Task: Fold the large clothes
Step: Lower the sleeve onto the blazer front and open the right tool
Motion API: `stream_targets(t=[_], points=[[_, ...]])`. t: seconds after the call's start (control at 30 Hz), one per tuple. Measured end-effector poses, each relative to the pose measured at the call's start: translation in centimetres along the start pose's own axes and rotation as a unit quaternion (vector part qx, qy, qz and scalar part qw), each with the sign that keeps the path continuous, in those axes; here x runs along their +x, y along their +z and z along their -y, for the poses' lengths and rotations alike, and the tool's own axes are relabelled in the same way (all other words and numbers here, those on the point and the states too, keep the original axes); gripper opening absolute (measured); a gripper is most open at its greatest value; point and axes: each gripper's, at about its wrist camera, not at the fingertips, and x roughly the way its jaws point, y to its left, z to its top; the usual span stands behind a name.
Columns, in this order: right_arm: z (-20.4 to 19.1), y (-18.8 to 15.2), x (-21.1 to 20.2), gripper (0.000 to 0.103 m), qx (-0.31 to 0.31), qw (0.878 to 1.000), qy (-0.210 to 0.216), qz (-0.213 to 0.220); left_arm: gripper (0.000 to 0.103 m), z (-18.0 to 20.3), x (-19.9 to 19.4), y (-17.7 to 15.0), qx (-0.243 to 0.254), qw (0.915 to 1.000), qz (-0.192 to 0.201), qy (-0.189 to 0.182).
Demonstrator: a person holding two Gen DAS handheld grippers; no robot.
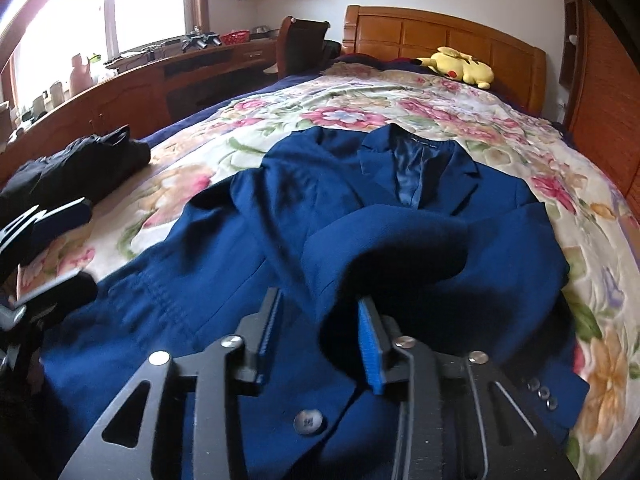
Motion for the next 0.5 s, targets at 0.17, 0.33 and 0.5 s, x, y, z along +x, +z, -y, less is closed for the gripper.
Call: stream_targets(t=[0.17, 0.33, 0.5], points=[[0.7, -0.8, -1.5, 0.064, 0.017, 1.0, 0.016, -0.004, 0.08, 0.0, 0.2, 0.1, -0.005, 1.0, -0.001, 0.003], [1.9, -2.3, -2.2, 0.064, 0.042, 0.999, -0.003, -0.018, 0.08, 0.3, 0.6, 0.0, -0.007, 0.9999, -0.007, 0.003], [3.6, -2.9, -2.7, 0.064, 0.047, 0.997, -0.066, -0.005, 0.08, 0.9, 0.6, 0.0, 0.004, 1.0, -0.006, 0.005]])
